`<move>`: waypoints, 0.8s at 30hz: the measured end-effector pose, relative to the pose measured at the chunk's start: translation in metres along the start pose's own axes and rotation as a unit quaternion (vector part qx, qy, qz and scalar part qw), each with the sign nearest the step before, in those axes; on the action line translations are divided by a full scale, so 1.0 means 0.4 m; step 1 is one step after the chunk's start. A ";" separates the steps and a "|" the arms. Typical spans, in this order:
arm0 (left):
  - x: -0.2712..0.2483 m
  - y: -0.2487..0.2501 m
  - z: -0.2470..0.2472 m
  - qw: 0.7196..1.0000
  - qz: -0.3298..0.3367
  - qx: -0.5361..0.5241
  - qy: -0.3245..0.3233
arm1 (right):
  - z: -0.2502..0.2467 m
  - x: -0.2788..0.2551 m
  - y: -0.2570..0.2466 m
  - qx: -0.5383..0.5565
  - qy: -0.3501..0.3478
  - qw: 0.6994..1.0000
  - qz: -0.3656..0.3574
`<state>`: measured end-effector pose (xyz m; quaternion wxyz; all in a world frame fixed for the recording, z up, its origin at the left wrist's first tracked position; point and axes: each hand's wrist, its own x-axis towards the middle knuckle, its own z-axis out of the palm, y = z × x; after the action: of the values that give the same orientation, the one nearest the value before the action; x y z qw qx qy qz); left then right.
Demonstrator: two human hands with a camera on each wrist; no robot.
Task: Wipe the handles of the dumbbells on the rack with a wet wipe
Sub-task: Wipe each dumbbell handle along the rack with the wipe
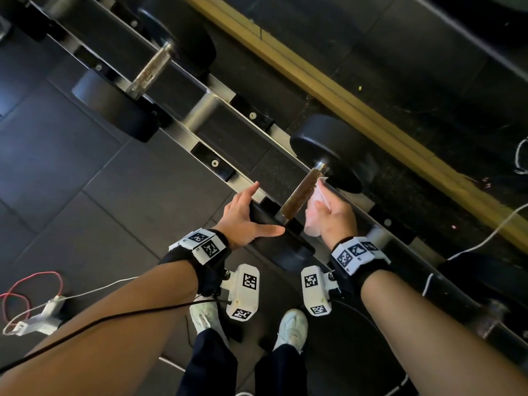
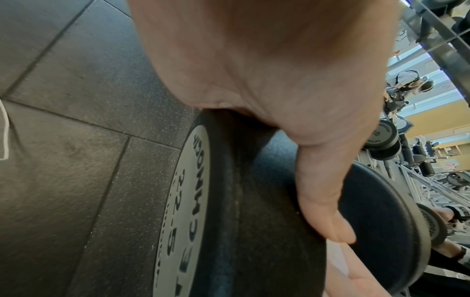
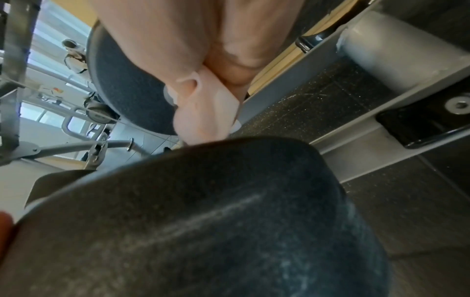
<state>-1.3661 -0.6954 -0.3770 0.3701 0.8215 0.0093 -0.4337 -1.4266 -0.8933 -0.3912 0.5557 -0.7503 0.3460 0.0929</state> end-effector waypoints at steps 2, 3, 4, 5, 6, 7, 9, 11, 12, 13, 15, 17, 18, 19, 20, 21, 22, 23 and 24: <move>0.004 -0.004 0.000 1.000 0.000 0.001 -0.001 | 0.005 0.002 0.004 0.063 0.008 0.998 0.025; 0.006 -0.006 0.000 1.000 0.001 0.003 0.000 | 0.008 -0.001 0.003 0.116 0.011 0.992 0.051; 0.007 -0.007 0.001 1.000 0.002 0.005 0.002 | 0.009 -0.001 0.007 0.158 0.001 0.984 0.083; 0.008 -0.008 0.001 1.000 0.002 0.005 0.003 | 0.011 -0.006 0.010 0.202 -0.020 0.972 0.117; 0.008 -0.008 0.001 1.000 0.002 0.005 0.004 | 0.017 -0.016 0.018 0.235 -0.046 0.960 0.147; 0.008 -0.008 0.001 1.000 0.001 0.003 0.003 | 0.021 -0.031 0.028 0.232 -0.080 0.956 0.157; 0.007 -0.004 -0.001 1.000 -0.002 -0.003 -0.002 | 0.026 -0.057 0.053 0.136 -0.139 0.974 0.119; 0.004 0.000 -0.003 1.000 -0.005 -0.009 -0.008 | 0.016 -0.067 0.063 0.106 -0.149 0.979 0.087; 0.003 0.002 -0.004 1.000 -0.006 -0.009 -0.008 | 0.008 -0.062 0.063 0.116 -0.137 0.981 0.077; 0.002 0.003 -0.004 1.000 -0.005 -0.006 -0.008 | -0.003 -0.050 0.061 0.123 -0.107 0.984 0.070; -0.001 0.005 -0.004 1.000 -0.002 0.000 -0.007 | -0.019 -0.018 0.054 0.124 -0.025 0.990 0.067; -0.002 0.005 -0.005 1.000 -0.001 0.002 -0.008 | -0.017 0.007 0.036 0.155 0.013 0.986 0.062; -0.002 0.004 -0.004 1.000 -0.002 0.001 -0.009 | -0.008 0.015 0.031 0.172 0.009 0.983 0.060; -0.001 0.004 -0.004 1.000 -0.002 0.000 -0.009 | 0.002 0.018 0.023 0.172 -0.008 0.984 0.054; -0.001 0.004 -0.003 1.000 -0.003 -0.001 -0.009 | 0.014 0.018 0.016 0.159 -0.025 0.985 0.055; -0.001 0.005 -0.003 1.000 -0.003 -0.002 -0.009 | 0.023 0.014 0.015 0.140 -0.038 0.988 0.057; -0.001 0.005 -0.002 1.000 -0.003 -0.002 -0.009 | 0.029 0.008 0.021 0.130 -0.044 0.988 0.074; 0.000 0.005 -0.002 1.000 -0.003 -0.001 -0.009 | 0.031 -0.005 0.021 0.135 -0.054 0.984 0.098; 0.000 0.006 -0.003 1.000 -0.004 -0.001 -0.009 | 0.031 -0.018 0.030 0.141 -0.067 0.981 0.114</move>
<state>-1.3644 -0.6964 -0.3751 0.3693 0.8170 0.0091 -0.4428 -1.4365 -0.8811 -0.4013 0.6632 -0.6126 0.4009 0.1556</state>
